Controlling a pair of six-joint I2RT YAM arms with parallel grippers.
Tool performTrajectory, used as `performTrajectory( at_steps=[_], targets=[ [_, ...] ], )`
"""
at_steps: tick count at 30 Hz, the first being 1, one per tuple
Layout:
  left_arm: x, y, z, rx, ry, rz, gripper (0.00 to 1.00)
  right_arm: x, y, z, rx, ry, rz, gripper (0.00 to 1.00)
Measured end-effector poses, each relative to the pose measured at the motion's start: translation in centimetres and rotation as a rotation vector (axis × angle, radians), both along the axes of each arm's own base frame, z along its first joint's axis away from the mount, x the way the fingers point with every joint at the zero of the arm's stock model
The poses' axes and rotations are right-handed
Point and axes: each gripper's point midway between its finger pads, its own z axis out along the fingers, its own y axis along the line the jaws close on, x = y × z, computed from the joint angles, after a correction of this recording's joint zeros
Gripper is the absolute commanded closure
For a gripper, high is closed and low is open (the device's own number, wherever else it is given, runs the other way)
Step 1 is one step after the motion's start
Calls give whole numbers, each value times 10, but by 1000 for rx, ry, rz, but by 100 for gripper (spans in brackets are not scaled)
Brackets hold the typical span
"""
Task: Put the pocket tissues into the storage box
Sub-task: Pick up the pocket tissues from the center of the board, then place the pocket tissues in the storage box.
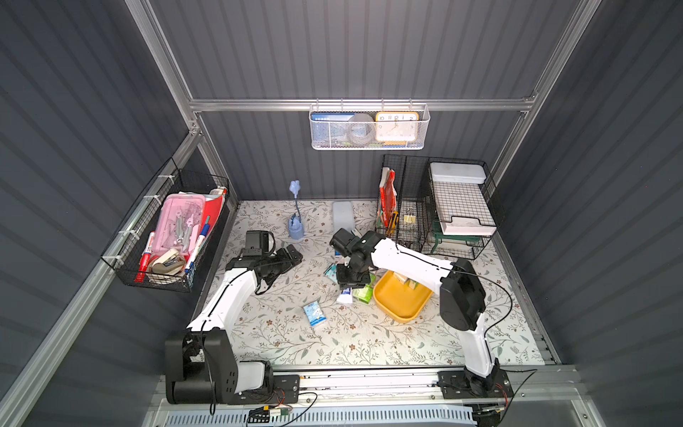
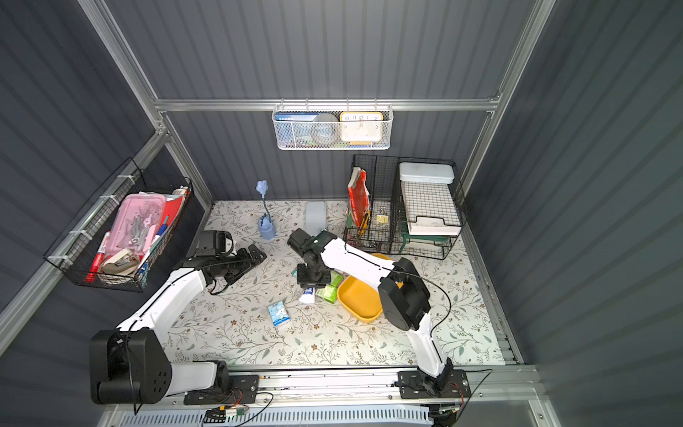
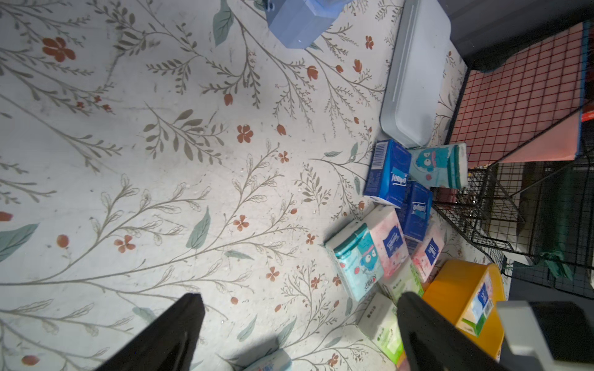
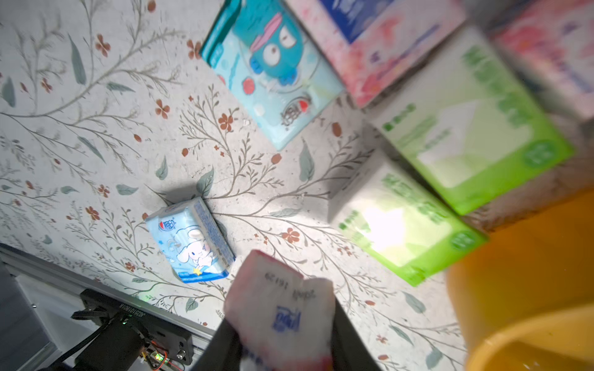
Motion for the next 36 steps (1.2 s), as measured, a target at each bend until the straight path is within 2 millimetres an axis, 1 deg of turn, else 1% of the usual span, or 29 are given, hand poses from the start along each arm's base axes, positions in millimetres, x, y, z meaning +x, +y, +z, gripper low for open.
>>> performTrajectory(
  at_steps=[2, 5, 7, 9, 11, 14, 18, 22, 25, 28, 32, 36],
  targets=[
    [0, -11, 3, 3, -9, -35, 1, 9, -19, 9, 9, -11, -40, 71],
    [-1, -37, 9, 12, -25, -105, 1, 22, -56, 20, 12, -22, -107, 70],
    [-1, -55, 12, 16, -32, -151, 1, 32, -86, 25, 7, -30, -162, 70],
    [-1, -68, 12, 16, -32, -184, 1, 38, -113, 28, -6, -35, -209, 70],
    [0, -74, 10, 15, -24, -198, 1, 42, -138, 30, -23, -42, -252, 70],
    [3, -77, 7, 13, -12, -200, 1, 42, -172, 32, -53, -46, -303, 70],
    [6, -82, 7, 10, -13, -207, 1, 37, -214, 32, -94, -44, -372, 70],
    [4, -91, 9, 7, -15, -226, 1, 31, -253, 28, -139, -38, -437, 70],
    [2, -96, 7, 6, -10, -238, 1, 27, -274, 23, -167, -27, -474, 70],
    [1, -100, 6, 5, -6, -246, 1, 24, -284, 17, -187, -16, -488, 70],
    [1, -101, 6, 4, -4, -246, 1, 24, -288, 12, -197, -4, -489, 70],
    [2, -100, 6, 8, -7, -242, 1, 28, -287, -1, -206, 20, -485, 70]
  ],
)
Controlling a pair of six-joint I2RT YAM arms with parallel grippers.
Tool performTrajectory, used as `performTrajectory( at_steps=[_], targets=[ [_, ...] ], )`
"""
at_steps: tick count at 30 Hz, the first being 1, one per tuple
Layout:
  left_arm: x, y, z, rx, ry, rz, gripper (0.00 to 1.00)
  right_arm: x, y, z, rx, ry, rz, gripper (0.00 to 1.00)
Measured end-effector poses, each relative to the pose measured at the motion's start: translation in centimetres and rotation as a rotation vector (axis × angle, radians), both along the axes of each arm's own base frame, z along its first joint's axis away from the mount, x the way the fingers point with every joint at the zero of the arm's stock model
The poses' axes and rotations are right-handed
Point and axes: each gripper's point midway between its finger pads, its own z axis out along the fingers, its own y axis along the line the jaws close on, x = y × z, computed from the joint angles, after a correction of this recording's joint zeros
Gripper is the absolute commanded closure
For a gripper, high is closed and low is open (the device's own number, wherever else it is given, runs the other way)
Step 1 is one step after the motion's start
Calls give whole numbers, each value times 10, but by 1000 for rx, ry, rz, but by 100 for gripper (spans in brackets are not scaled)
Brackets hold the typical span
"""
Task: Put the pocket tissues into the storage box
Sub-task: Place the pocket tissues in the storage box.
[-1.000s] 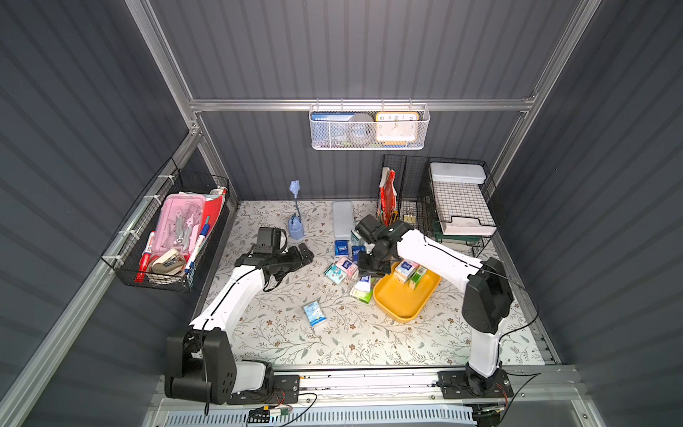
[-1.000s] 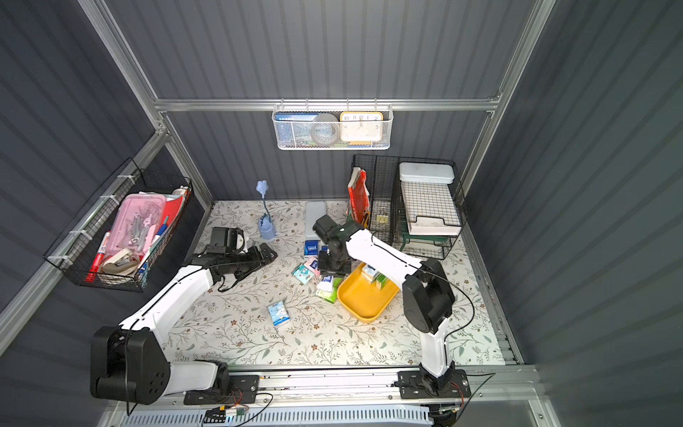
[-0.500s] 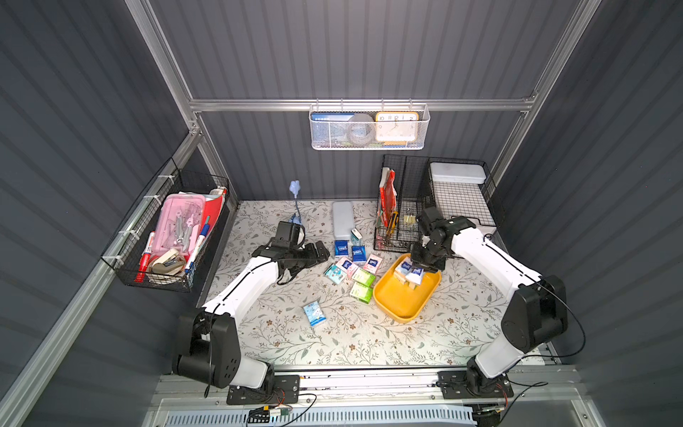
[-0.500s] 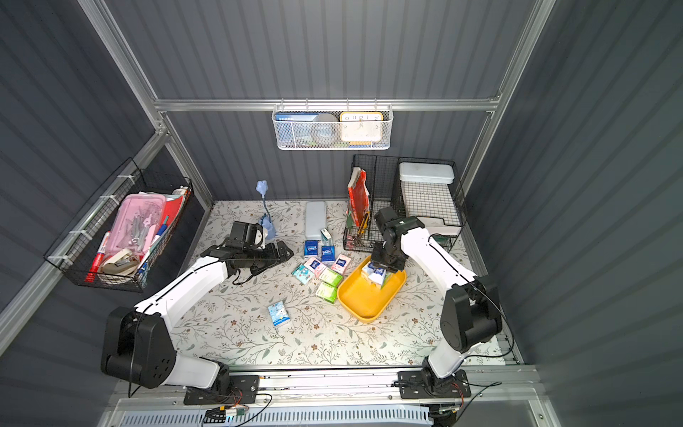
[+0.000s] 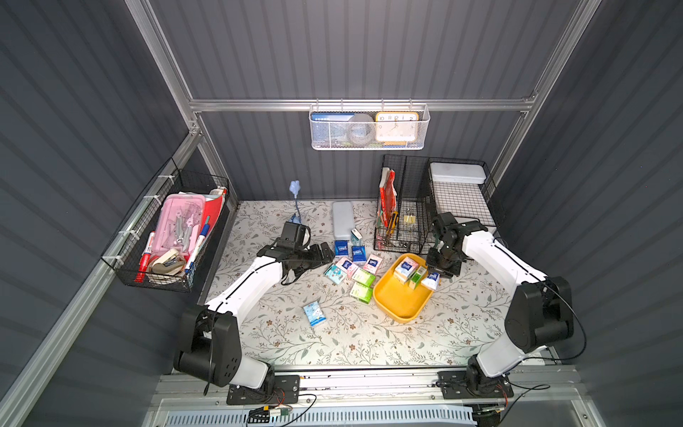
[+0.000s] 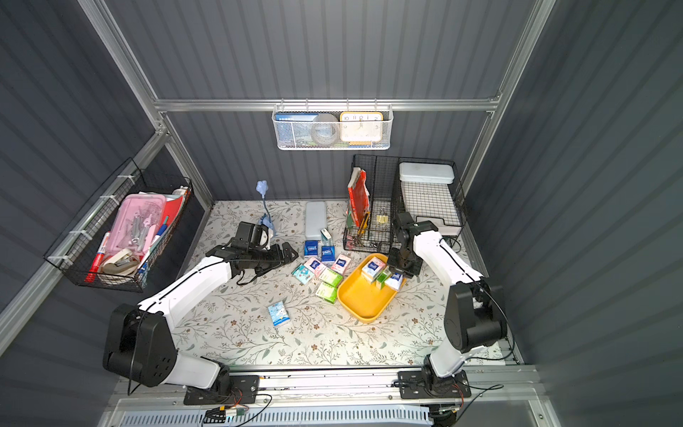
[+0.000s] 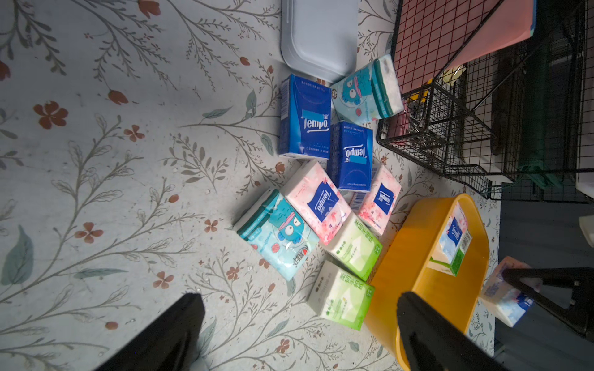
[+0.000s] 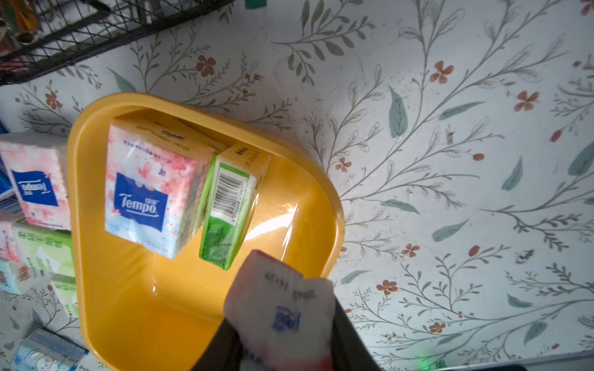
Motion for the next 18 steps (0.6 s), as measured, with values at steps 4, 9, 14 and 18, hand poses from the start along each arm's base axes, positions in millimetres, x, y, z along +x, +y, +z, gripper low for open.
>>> performTrajectory(
  at_steps=[4, 9, 14, 18],
  targets=[
    [1, 1, 0, 6, -2, 5, 1, 3, 1, -12, -4, 26, -3, 70],
    [1, 2, -1, 9, -3, 7, 1, 7, 2, -18, 0, 29, -14, 70],
    [1, 2, 0, 9, -3, 7, 1, 10, 3, -24, 3, 36, -22, 70],
    [3, 1, 3, 7, -10, 7, 1, 11, 3, -29, -3, 42, -23, 67]
  ],
)
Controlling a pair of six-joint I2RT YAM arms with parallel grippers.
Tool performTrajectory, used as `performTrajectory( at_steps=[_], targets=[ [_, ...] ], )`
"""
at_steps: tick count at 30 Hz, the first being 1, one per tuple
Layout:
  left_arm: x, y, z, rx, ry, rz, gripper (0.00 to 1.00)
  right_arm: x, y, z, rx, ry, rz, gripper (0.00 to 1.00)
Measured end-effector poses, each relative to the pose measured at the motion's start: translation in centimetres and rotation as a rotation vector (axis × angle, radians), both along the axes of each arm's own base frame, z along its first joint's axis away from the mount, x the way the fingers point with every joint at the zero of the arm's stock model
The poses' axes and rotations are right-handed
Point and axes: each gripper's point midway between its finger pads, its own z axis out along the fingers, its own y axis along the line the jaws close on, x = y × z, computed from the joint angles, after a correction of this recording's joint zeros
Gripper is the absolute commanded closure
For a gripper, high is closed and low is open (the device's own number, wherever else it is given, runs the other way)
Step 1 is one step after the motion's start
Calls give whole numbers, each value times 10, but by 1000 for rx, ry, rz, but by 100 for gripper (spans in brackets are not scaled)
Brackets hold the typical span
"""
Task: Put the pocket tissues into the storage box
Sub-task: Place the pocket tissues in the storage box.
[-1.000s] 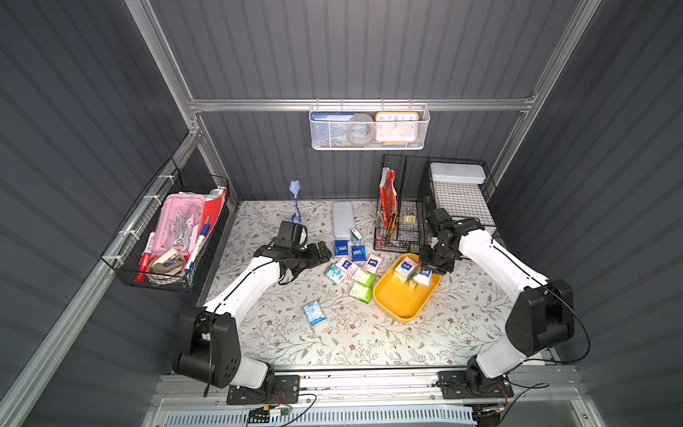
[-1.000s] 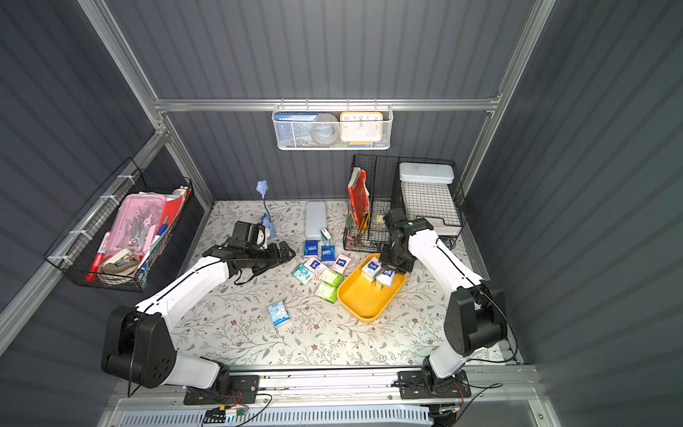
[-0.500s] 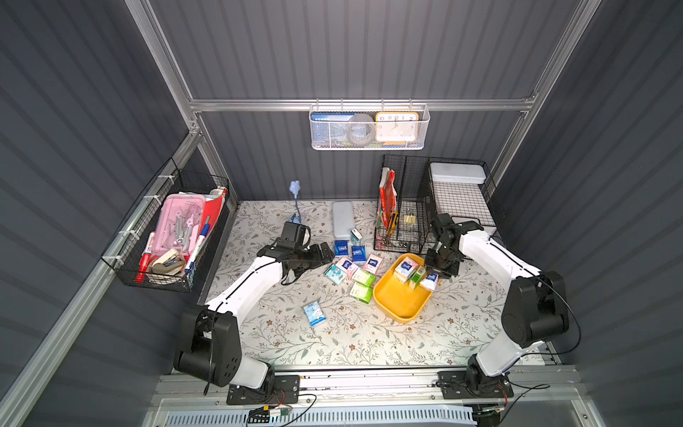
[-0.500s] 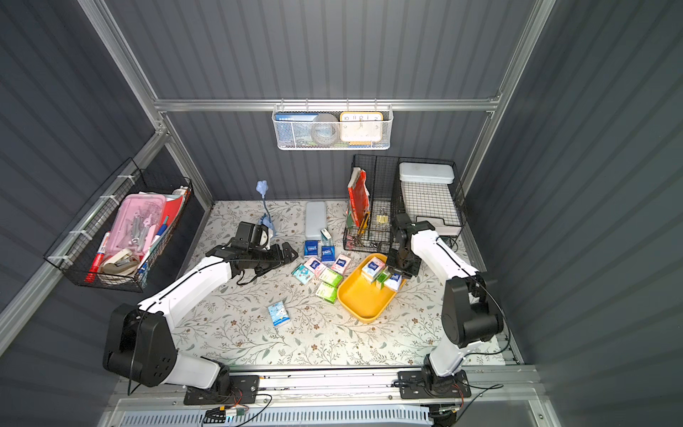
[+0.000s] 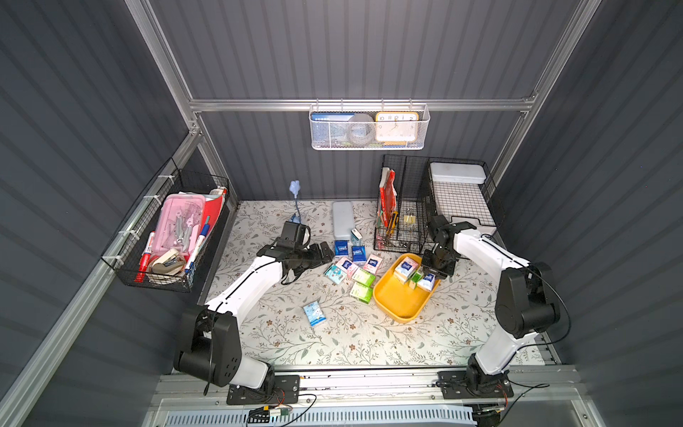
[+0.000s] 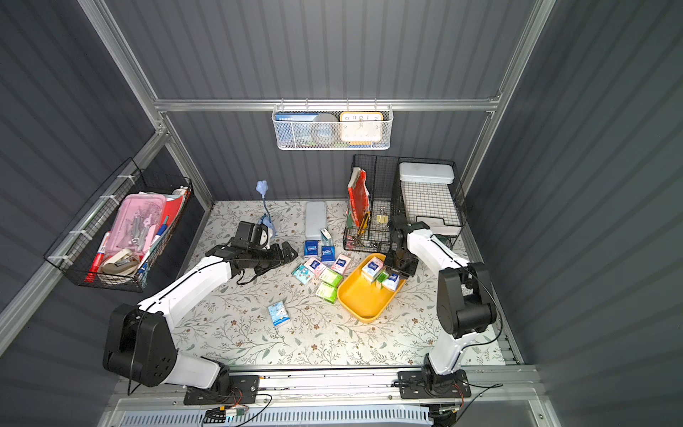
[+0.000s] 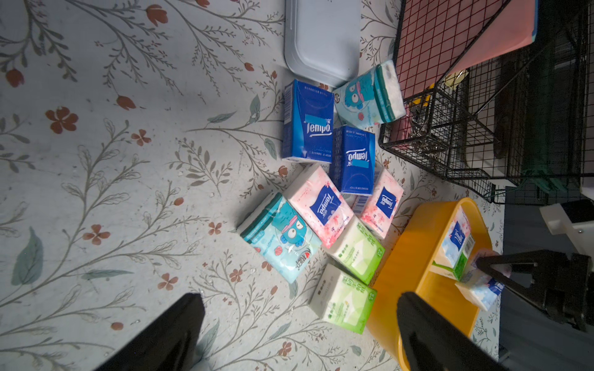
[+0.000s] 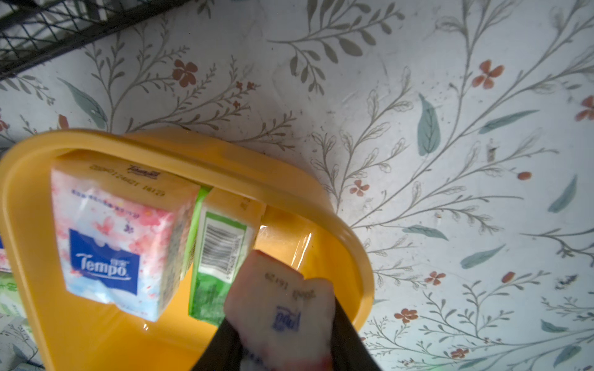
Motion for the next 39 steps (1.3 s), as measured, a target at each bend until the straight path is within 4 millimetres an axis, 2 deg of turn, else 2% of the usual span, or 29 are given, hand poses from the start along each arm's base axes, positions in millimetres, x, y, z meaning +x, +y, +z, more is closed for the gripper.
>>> performTrajectory(
  at_steps=[5, 8, 14, 20, 22, 23, 25, 26, 27, 31, 39],
  targets=[
    [2, 0, 3, 0, -8, 2, 1, 2, -2, -2, -11, -1, -7, 48],
    [2, 1, 3, 3, -8, 4, 1, 2, -3, -2, -20, -5, -8, 42],
    [3, 1, 3, 6, -10, 7, 1, 5, -8, 2, -46, -18, -13, 38],
    [3, 2, 3, 11, -12, 11, 1, 10, -13, 23, -74, -78, -9, 38],
    [4, 3, 3, 13, -14, 13, 1, 10, -15, 29, -79, -98, -7, 44],
    [4, 3, 3, 13, -14, 13, 1, 10, -14, 33, -79, -109, -3, 52],
    [4, 3, 3, 14, -14, 14, 1, 10, -12, 39, -71, -130, 4, 73],
    [4, 3, 3, 14, -14, 14, 1, 11, -9, 42, -62, -143, 12, 89],
    [4, 3, 3, 15, -14, 14, 1, 11, -6, 45, -53, -153, 19, 99],
    [4, 3, 3, 16, -15, 16, 1, 12, 0, 43, -31, -169, 17, 100],
    [3, 4, 5, 23, -18, 18, 1, 9, 2, 17, -32, -112, 2, 100]
  ],
)
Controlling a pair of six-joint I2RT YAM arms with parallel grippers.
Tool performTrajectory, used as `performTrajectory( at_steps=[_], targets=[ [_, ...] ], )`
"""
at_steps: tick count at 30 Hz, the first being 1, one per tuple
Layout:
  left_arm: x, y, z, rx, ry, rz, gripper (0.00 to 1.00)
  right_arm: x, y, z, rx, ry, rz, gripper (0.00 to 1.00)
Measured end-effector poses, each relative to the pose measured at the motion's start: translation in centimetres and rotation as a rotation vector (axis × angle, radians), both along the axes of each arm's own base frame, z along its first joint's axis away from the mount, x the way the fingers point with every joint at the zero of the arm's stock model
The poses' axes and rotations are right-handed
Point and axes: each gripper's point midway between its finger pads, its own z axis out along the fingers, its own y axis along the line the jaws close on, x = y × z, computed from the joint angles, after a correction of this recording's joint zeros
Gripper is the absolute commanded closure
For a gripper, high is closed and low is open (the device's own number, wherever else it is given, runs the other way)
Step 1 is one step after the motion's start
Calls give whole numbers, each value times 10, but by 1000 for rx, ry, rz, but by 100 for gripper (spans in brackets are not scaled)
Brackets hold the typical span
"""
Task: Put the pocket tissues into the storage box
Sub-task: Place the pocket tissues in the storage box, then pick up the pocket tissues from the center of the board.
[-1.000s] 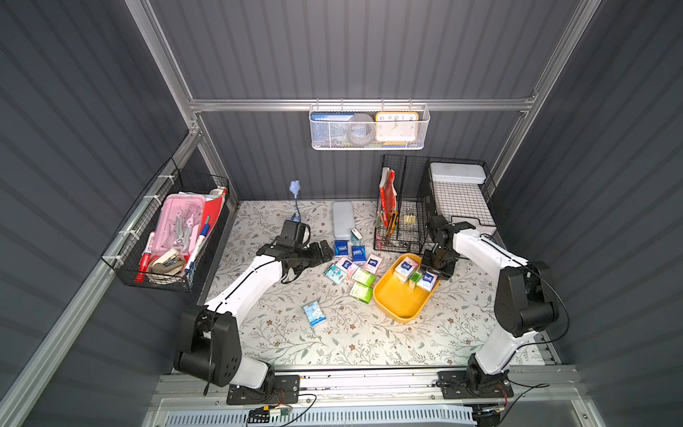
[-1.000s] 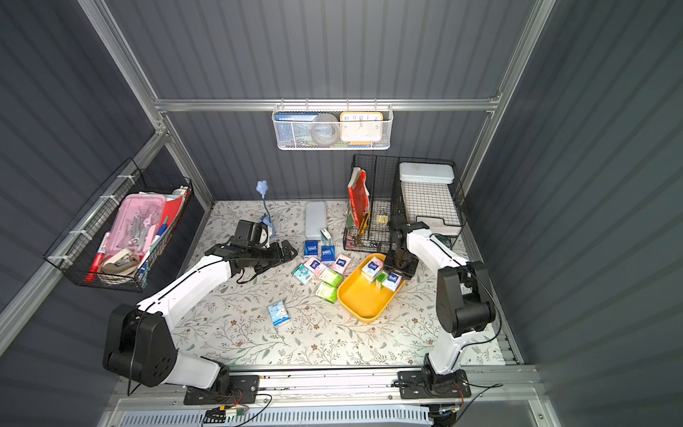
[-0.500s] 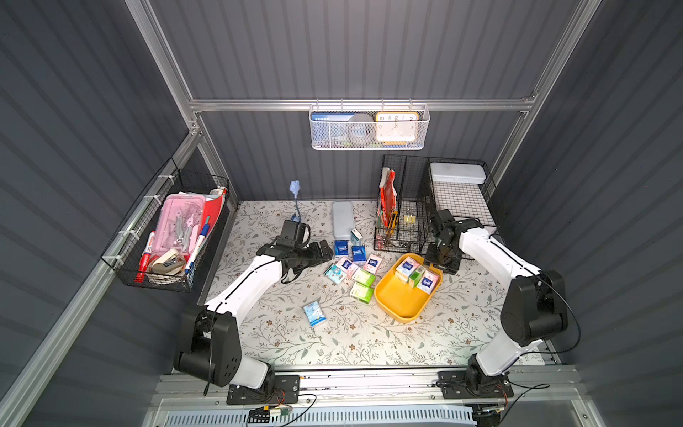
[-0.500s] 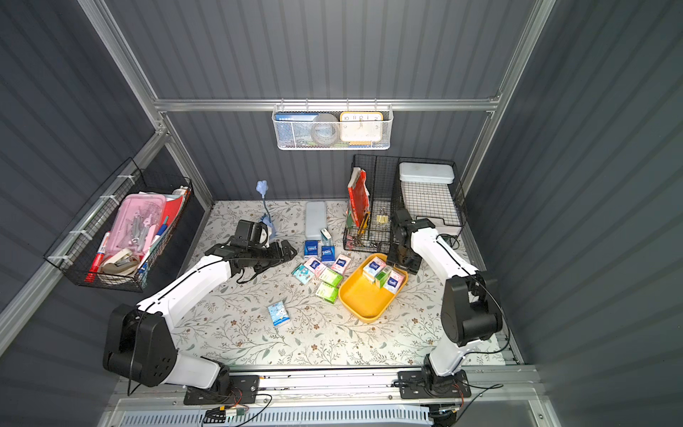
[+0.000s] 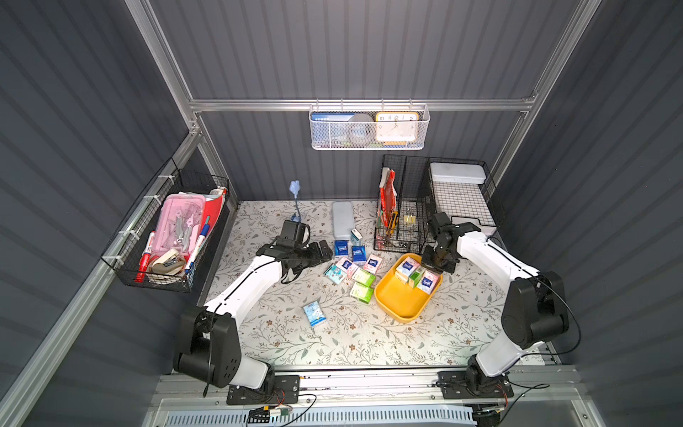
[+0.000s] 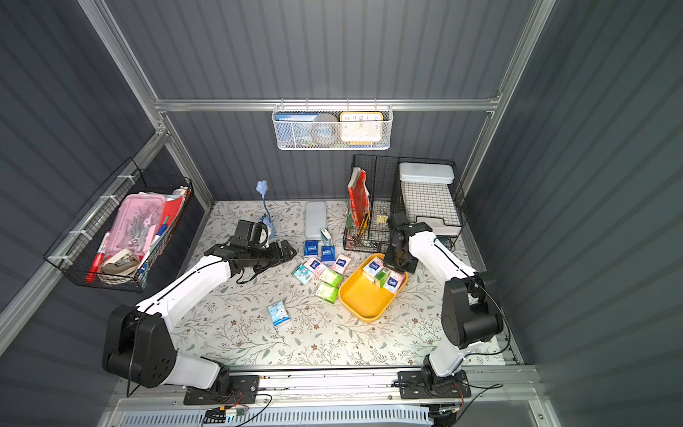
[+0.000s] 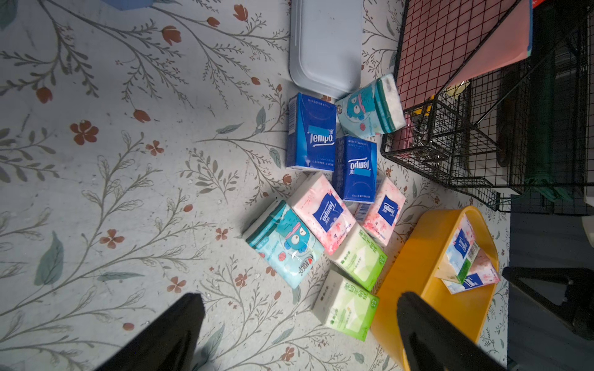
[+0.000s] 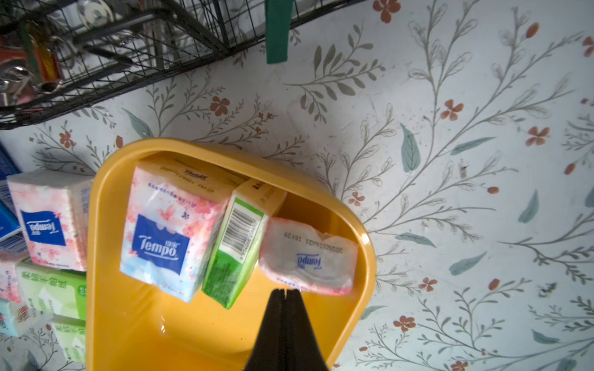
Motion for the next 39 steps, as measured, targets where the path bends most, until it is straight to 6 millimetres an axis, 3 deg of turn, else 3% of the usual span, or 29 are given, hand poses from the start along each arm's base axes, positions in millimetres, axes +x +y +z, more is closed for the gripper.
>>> performTrajectory(
  at_steps=[6, 10, 12, 16, 20, 24, 27, 33, 36, 39],
  targets=[
    [1, 2, 0, 10, -5, 7, 1, 4, 0, -24, -16, 36, -5, 100],
    [0, 3, 0, 13, -4, 10, 1, 4, 0, -29, -17, 44, -8, 100],
    [-2, 4, 0, 19, 1, 9, 1, 5, -1, -29, -20, 39, -9, 100],
    [-7, 10, -7, 58, 29, 14, 1, 5, 0, -25, -22, 28, 1, 91],
    [-15, 20, -13, 109, 60, 30, 1, 4, 15, 1, -22, -43, 61, 80],
    [-18, 27, -9, 117, 48, 69, 1, 4, 64, 39, 7, -150, 194, 75],
    [-23, 32, -8, 114, 49, 102, 1, -5, 110, 51, 45, -184, 310, 73],
    [-27, 53, -21, 83, 89, 189, 1, -28, 194, 42, 98, -152, 549, 66],
    [-30, 75, -31, 42, 122, 264, 1, -34, 225, 31, 109, -123, 674, 66],
    [-36, 97, -37, 17, 142, 334, 1, -37, 243, 22, 105, -93, 780, 65]
  ],
)
